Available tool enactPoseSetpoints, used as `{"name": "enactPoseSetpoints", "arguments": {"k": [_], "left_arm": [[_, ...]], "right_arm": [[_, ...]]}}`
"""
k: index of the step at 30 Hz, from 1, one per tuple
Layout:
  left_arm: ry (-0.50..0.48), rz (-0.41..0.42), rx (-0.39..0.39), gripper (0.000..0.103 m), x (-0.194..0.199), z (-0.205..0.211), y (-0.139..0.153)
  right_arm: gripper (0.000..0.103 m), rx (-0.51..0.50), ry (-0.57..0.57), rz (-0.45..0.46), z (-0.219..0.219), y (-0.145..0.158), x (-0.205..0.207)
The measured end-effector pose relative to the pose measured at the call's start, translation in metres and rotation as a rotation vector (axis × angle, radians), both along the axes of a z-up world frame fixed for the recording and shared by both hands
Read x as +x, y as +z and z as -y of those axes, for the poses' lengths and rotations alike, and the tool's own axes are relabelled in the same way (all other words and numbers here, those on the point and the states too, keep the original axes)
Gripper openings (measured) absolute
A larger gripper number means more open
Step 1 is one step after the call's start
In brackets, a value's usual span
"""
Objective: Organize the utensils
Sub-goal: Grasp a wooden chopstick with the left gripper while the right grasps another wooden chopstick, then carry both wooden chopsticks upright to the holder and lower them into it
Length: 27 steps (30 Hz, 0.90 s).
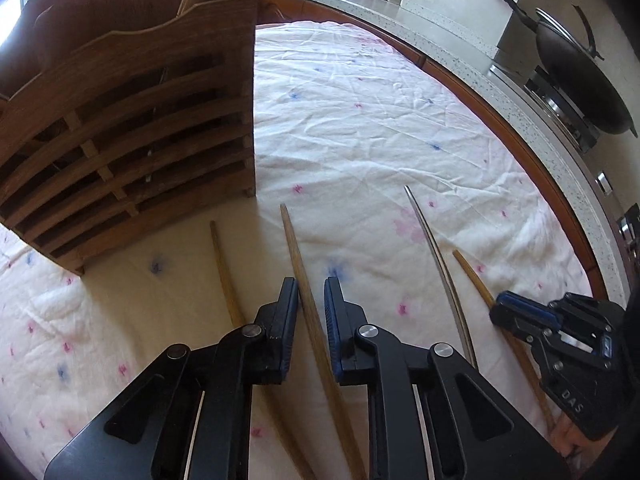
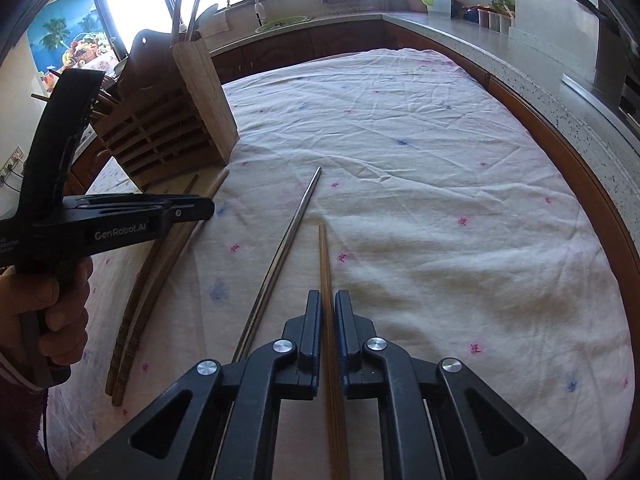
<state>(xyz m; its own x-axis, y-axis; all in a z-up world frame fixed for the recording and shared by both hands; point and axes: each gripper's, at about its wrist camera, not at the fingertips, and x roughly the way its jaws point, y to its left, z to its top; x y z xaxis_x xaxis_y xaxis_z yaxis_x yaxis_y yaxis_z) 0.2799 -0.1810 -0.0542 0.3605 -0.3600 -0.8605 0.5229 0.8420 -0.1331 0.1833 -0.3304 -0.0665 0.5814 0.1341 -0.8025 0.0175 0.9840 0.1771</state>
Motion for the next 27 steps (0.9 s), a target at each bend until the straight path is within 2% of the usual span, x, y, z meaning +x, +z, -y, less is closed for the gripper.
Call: {"name": "enactPoseSetpoints", "arguments": {"k": [3, 7, 10, 14, 16, 17, 19, 22, 27], "left_arm": [[0.0, 0.022, 0.042, 0.013, -0.004, 0.004, 0.003], [0.014, 0.013, 0.061, 0.014, 0.005, 0.008, 0.003], [0.007, 0.023, 0.08, 0.015, 0.008, 0.013, 0.001], [0.004, 0.039, 0.071, 0.013, 0.011, 0.017, 0.001], [0.0, 0.049, 0.069, 0.007, 0.011, 0.016, 0.001], [-0.006, 0.041, 0.059, 0.006, 0.013, 0.02, 0.0], [-0.017, 0.022, 0.028, 0.005, 0.008, 0.021, 0.003], [-0.019, 0.048, -0.03, 0.005, -0.01, 0.013, 0.019], [-0.011, 0.069, -0.219, 0.005, -0.043, -0.021, 0.068]], "right_arm": [[0.012, 0.038, -0.002, -0.009, 0.003, 0.001, 0.005], [0.013, 0.009, 0.009, -0.005, 0.0, 0.007, 0.023], [0.021, -0.013, 0.042, -0.051, -0.005, -0.001, 0.041], [0.02, -0.058, 0.055, -0.02, -0.011, -0.002, 0.042], [0.014, -0.091, 0.047, -0.012, -0.013, -0.003, 0.041], [0.006, -0.104, 0.037, -0.012, -0.013, -0.003, 0.041], [0.006, -0.069, 0.032, -0.02, -0.01, -0.002, 0.04], [0.005, -0.043, 0.029, 0.003, -0.008, 0.009, 0.03], [0.005, 0.035, 0.028, 0.111, -0.006, 0.053, -0.001]]}}
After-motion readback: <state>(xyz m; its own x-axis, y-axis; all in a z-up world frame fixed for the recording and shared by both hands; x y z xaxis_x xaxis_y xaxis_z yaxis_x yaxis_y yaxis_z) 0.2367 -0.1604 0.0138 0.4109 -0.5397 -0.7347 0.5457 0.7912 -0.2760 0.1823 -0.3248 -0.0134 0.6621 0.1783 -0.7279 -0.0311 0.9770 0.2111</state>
